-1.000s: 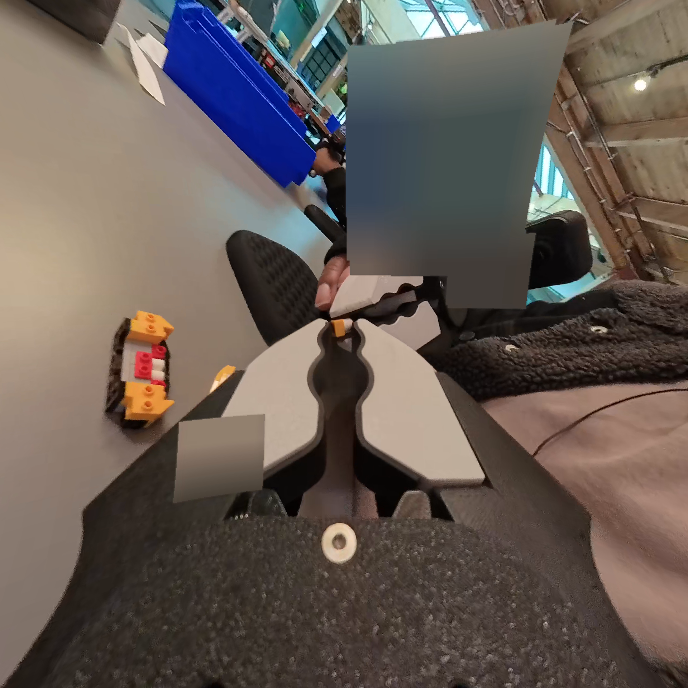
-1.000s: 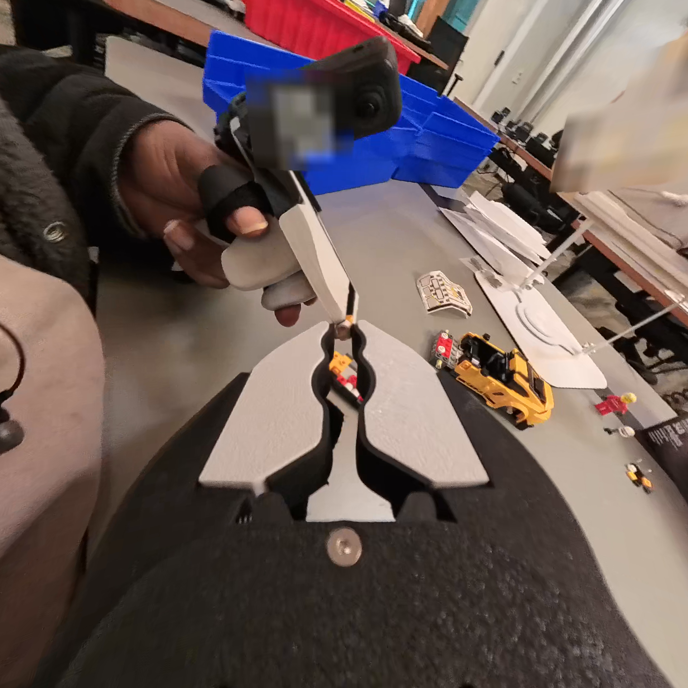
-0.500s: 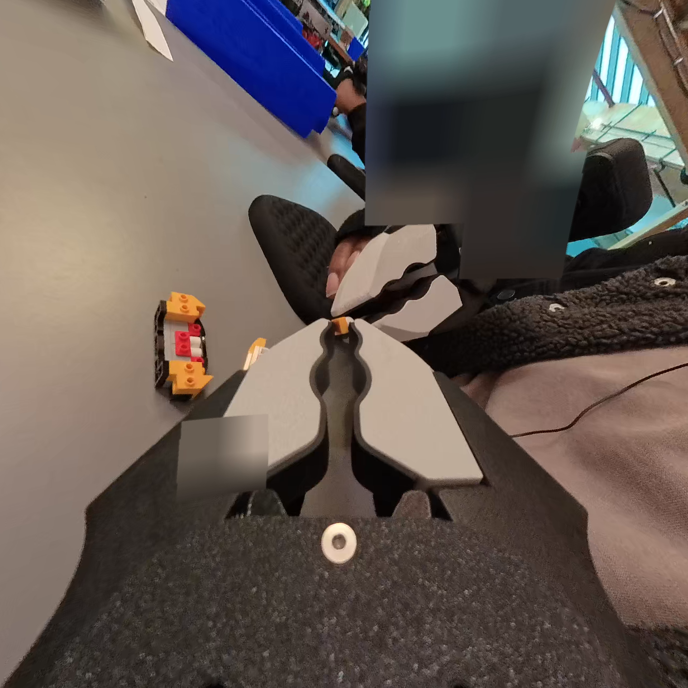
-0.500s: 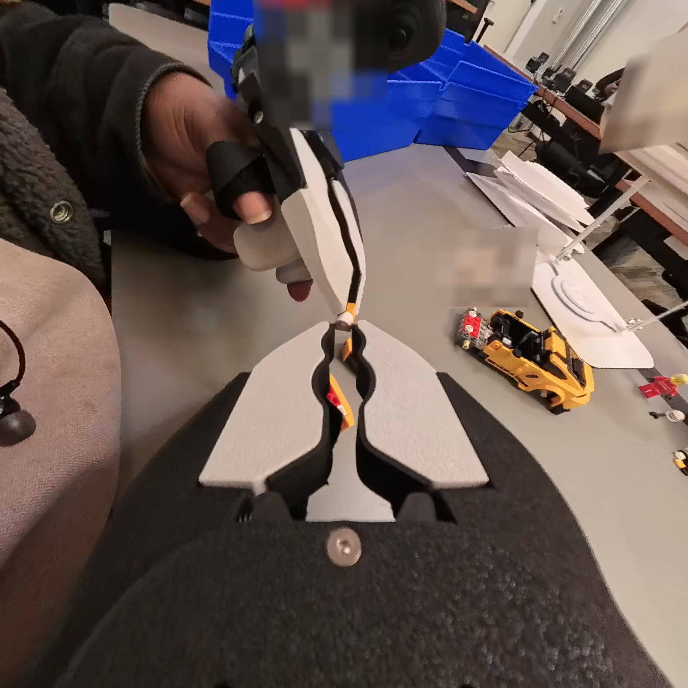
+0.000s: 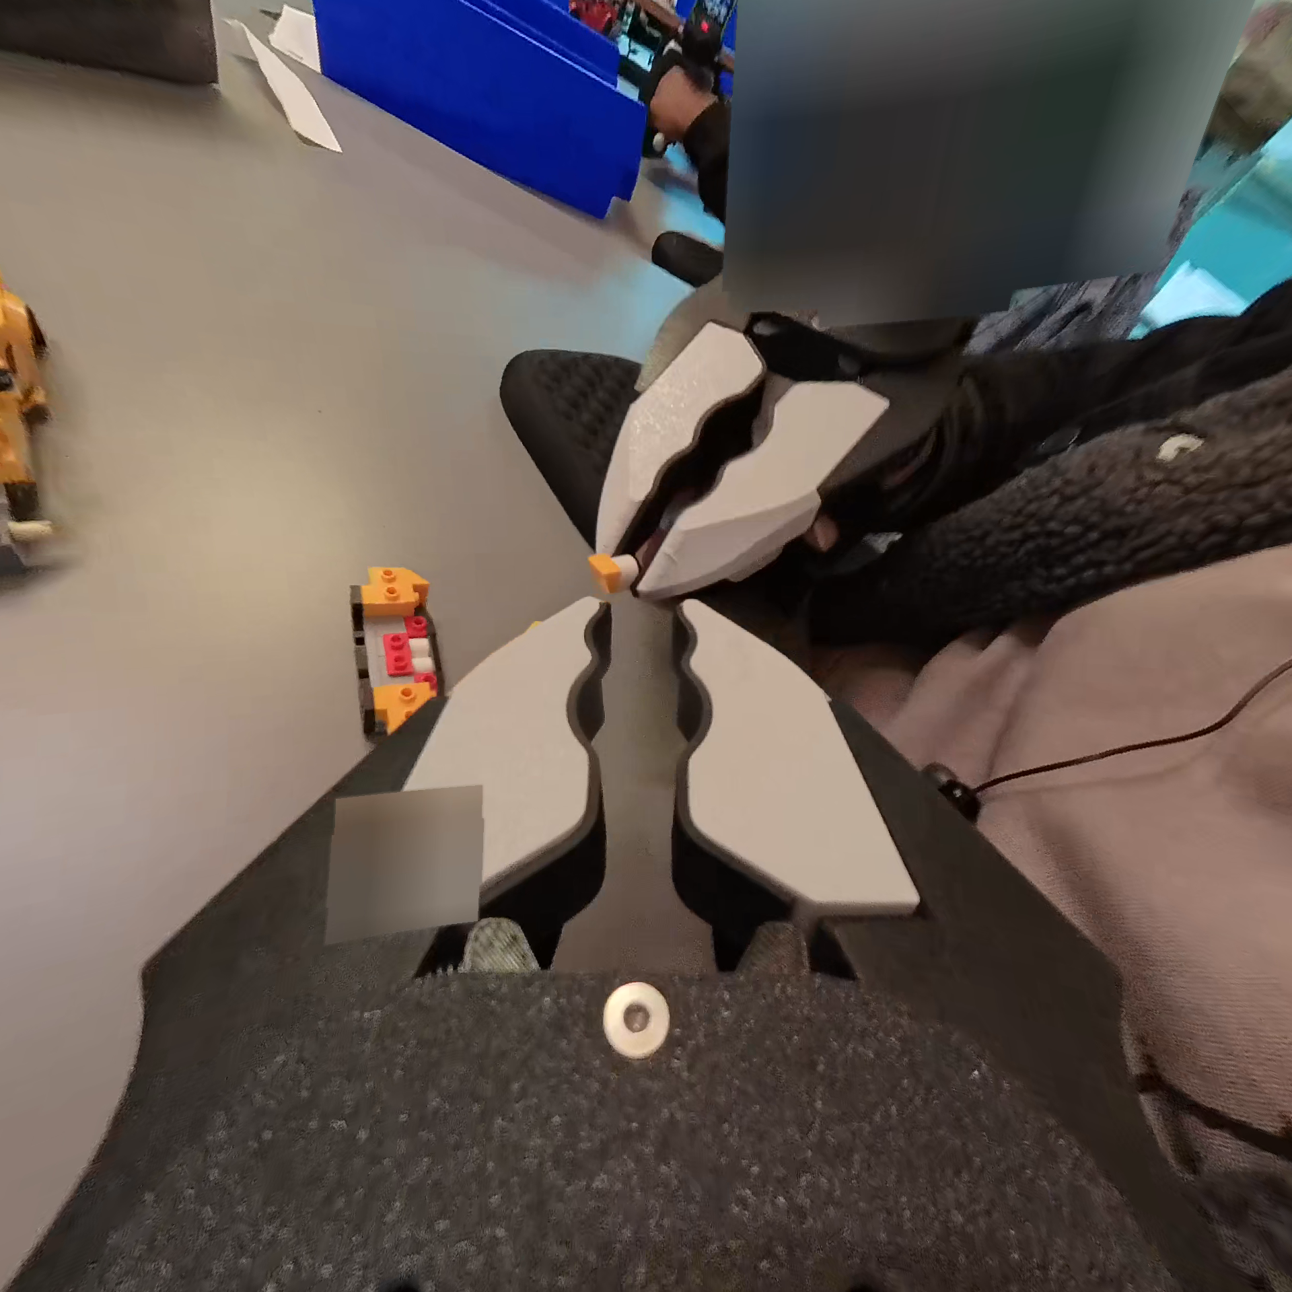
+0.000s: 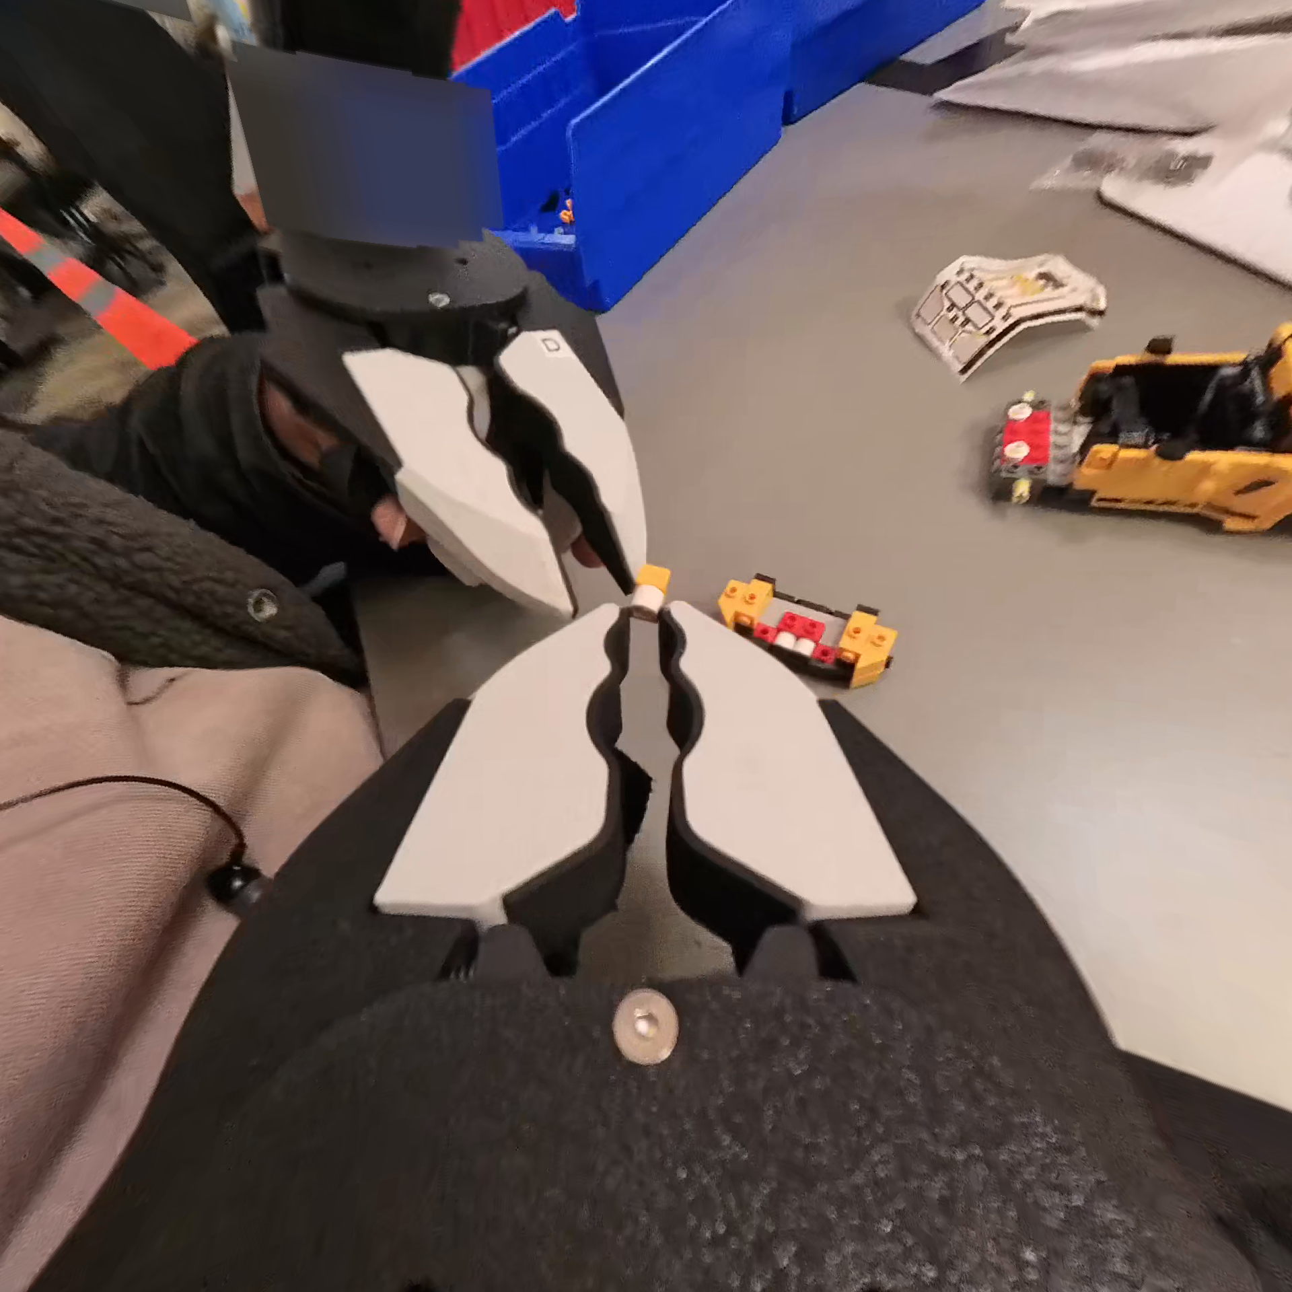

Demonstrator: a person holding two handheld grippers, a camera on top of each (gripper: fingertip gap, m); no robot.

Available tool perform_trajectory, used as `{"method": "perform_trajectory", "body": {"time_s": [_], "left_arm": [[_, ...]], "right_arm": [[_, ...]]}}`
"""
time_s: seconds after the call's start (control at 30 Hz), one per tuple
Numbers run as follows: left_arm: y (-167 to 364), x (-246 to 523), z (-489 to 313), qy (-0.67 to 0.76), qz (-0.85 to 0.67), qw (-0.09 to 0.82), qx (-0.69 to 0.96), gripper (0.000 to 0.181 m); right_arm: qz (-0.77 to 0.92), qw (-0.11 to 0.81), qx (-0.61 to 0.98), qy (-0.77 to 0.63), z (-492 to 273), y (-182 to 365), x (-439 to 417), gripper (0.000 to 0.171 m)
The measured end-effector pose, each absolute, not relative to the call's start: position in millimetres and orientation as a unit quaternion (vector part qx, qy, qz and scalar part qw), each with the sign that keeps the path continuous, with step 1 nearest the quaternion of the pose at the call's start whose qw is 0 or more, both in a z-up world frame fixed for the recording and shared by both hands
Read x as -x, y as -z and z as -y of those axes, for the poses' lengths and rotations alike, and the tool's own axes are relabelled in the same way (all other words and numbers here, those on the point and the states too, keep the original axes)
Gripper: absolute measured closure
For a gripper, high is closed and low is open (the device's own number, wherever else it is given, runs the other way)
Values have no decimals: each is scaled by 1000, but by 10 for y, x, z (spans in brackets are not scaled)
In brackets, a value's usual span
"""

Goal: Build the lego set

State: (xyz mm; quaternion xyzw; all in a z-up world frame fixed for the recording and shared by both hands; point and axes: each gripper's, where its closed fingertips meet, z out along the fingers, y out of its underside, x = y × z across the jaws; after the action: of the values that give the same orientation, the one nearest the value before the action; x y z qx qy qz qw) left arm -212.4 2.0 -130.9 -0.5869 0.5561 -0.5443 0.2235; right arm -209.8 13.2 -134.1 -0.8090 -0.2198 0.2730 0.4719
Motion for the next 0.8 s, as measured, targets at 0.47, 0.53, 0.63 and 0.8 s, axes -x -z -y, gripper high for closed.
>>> {"method": "perform_trajectory", "body": {"time_s": [0.47,0.53,0.63,0.8], "left_arm": [[1365,2070,-82,449,-617,315,564,166],[1378,2065,-93,438,-623,321,563,166],[1387,2065,-100,427,-627,331,561,166],[1422,2071,-76,406,-641,346,552,166]], "right_arm": [[180,448,811,-330,-170,1342,2124,163],[182,446,813,-328,-178,1347,2125,164],[185,442,814,-329,-173,1352,2126,163],[194,426,817,-336,-124,1379,2138,164]]}}
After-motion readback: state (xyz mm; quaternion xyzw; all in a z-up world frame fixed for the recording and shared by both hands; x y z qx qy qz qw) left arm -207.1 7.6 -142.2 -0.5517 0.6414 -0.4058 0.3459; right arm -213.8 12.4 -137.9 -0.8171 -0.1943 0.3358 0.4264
